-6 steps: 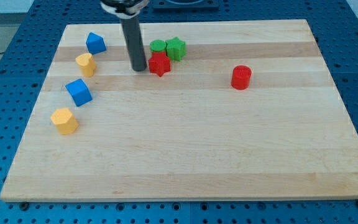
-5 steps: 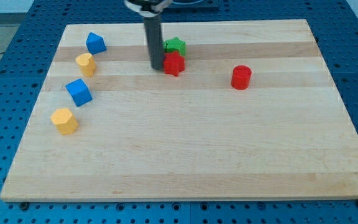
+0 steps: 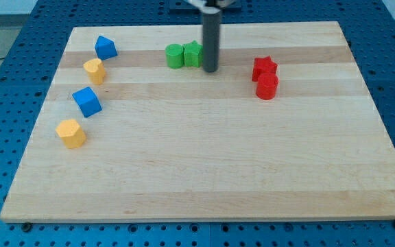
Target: Move yellow blocks from blue blocks
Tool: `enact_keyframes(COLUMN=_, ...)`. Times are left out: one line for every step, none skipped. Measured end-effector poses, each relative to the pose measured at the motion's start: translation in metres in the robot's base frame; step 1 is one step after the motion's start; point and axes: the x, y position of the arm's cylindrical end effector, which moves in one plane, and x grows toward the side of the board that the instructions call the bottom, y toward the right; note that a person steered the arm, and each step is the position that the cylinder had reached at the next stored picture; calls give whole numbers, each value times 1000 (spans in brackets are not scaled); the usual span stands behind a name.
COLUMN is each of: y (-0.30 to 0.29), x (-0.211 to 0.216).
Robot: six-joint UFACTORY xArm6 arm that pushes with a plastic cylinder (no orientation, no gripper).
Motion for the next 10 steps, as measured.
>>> enact_keyframes(y=-58, x=17)
enact_keyframes(y=-68, x=24)
enact_keyframes(y=-82, x=-18)
enact_keyframes(y=-130, x=-63)
enact_keyframes(y=-132, x=-59)
enact_keyframes(y=-132, x=-35)
enact_keyframes(y=-176, x=-35)
enact_keyframes(y=-212, x=-40)
enact_keyframes(y=-205, x=-6)
enact_keyframes(y=-147, x=24)
